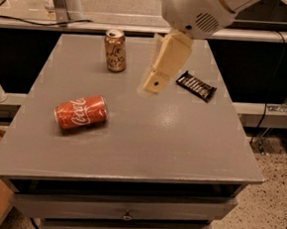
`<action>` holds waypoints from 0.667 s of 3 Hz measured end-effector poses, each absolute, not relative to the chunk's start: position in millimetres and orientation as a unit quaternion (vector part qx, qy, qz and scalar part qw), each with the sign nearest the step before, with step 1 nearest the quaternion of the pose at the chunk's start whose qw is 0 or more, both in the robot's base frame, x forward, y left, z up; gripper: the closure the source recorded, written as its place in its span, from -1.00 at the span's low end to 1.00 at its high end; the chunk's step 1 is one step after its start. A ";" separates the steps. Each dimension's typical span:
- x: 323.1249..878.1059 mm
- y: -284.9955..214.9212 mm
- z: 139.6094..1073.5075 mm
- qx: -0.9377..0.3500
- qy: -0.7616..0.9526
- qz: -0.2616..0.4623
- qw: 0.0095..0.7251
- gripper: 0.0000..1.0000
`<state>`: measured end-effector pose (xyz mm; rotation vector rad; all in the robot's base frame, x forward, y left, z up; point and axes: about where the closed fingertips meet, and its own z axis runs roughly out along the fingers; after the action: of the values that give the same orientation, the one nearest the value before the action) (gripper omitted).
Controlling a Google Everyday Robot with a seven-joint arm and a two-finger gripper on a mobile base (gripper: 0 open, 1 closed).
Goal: Knock coke can over
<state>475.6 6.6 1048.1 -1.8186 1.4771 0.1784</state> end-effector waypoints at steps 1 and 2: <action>475.5 7.1 1047.6 -0.715 0.580 0.069 0.384 -1.00; 489.2 -5.4 1050.5 -0.690 0.587 0.074 0.418 -1.00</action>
Offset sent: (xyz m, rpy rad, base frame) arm 0.0445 -0.0451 0.0073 0.2203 -0.0715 -0.1310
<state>489.2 -5.4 1050.5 -1.7296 1.4711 0.1848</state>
